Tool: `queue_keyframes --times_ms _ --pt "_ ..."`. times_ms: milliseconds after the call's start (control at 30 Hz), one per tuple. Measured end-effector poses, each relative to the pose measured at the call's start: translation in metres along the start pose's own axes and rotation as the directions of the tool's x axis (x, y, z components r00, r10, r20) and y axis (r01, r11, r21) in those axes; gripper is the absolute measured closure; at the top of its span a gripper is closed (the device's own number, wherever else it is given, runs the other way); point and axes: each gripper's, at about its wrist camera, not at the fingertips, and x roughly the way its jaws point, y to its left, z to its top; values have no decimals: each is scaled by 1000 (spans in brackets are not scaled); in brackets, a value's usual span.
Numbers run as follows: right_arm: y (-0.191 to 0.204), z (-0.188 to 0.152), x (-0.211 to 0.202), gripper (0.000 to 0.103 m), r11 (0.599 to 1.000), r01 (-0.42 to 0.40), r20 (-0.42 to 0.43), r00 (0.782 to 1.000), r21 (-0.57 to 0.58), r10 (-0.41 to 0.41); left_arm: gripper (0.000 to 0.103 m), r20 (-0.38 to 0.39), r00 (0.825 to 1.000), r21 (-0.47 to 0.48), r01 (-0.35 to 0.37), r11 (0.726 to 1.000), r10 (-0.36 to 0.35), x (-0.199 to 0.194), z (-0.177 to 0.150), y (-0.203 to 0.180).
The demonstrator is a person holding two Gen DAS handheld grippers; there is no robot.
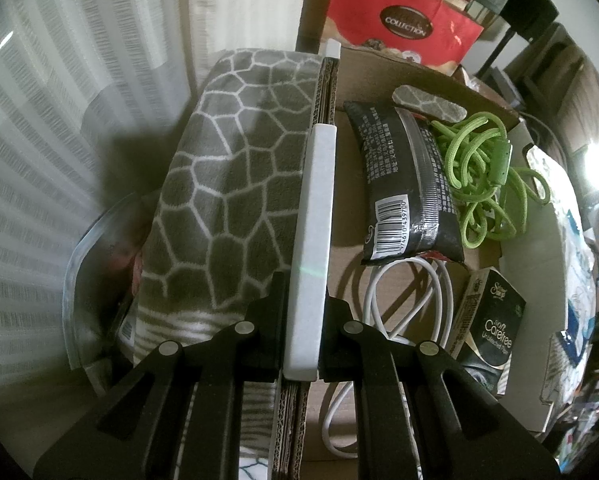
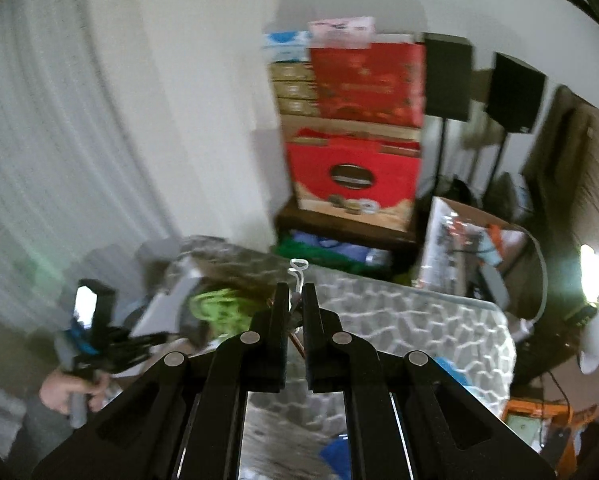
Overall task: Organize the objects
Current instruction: 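Carry the white tag card into the box with the right gripper and release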
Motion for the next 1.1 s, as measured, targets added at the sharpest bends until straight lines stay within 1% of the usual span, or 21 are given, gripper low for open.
queue_keyframes --times_ms 133,267,367,467,700,800,867,933,1000,1100 --pt "33 -5 3 98 997 -68 -23 997 -45 67 92 0 1000 0 -3 1000 3 0 0 -1" --pt "65 -12 12 98 988 -130 -60 990 -79 125 92 0 1000 0 -3 1000 3 0 0 -1" --pt "83 -19 21 98 981 -162 -86 984 -104 153 92 0 1000 0 -2 1000 2 0 0 -1" --pt "97 -25 28 98 972 -207 -117 974 -107 194 92 0 1000 -1 -2 1000 2 0 0 -1" --pt "116 -35 49 98 955 -280 -182 948 -98 260 92 1 1000 -1 -3 1000 3 0 0 -1" --pt "117 -40 70 98 954 -293 -220 937 -66 273 92 1 1000 -1 -3 1000 3 0 0 -1" --pt "115 -44 85 98 958 -283 -235 936 -54 263 92 1 1000 0 -3 1000 3 0 0 -1" --pt "111 -46 94 98 960 -276 -230 938 -43 259 92 1 1000 2 -3 1000 3 0 0 -1" --pt "105 -44 99 98 965 -259 -215 945 -32 246 92 1 1000 2 -3 1000 3 0 0 -2" --pt "97 -40 111 98 979 -197 -208 961 -45 184 92 2 1000 2 -3 1000 3 0 0 -2"
